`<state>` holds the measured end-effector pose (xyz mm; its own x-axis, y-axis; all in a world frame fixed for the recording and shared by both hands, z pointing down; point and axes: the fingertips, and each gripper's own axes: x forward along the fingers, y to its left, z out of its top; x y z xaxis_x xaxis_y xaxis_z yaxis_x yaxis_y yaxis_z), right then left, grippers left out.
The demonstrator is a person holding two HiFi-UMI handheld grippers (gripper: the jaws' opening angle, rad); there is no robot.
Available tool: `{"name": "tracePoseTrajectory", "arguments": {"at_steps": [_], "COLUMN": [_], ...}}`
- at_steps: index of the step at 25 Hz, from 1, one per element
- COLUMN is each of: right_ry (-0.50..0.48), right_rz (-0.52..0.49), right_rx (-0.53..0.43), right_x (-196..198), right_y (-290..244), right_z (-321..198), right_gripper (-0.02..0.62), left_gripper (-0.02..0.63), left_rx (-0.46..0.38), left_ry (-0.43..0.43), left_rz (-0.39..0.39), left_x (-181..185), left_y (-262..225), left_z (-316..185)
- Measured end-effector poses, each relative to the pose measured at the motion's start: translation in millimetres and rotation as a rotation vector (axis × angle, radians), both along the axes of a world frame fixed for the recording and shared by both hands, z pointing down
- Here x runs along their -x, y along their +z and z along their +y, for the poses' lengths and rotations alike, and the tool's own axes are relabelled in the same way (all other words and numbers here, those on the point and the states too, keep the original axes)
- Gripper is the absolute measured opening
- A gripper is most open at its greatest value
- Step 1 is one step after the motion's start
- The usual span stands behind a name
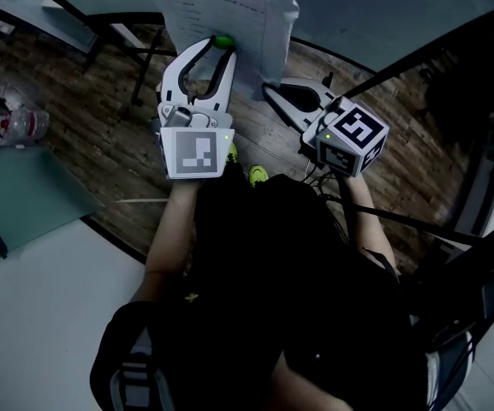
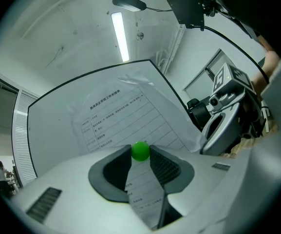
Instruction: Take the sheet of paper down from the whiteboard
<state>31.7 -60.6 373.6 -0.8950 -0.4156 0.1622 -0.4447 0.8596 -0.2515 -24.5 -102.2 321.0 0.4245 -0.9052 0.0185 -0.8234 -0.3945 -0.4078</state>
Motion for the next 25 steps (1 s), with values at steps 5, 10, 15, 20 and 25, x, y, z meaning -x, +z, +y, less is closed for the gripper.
{"name": "tracePoseTrajectory", "arguments": {"at_steps": [5,10,15,20,25], "right_ry": [-0.014,-0.028,-0.04,-0.04,-0.044], "right_rz": [0.007,0.014,0.04,0.046,0.043], "right_rx": [-0.017,-0.028,-0.052,-0.054,-0.063], "right_x": [-17,-12,-15,-18,-18], "right_y": [7,9,9,6,4], "right_z": [34,53,49,50,50], "right_gripper": [-0.006,-0.006,-0.006,-0.006,-0.006], "left_gripper": [0.138,0.138,0.138,0.138,0.138], "left_rx": [0.001,0.007,-0.004,-0.005,-0.008], "left_ry": [-0.009,-0.016,-0.021,-0.015,-0.009], "left_rz": [-0.004,-0.01,-0.01,-0.004,0.001], "left_x": [-17,-13,-17,-22,-24], "left_y": [10,14,10,8,5], "left_z": [36,57,55,53,55]}}
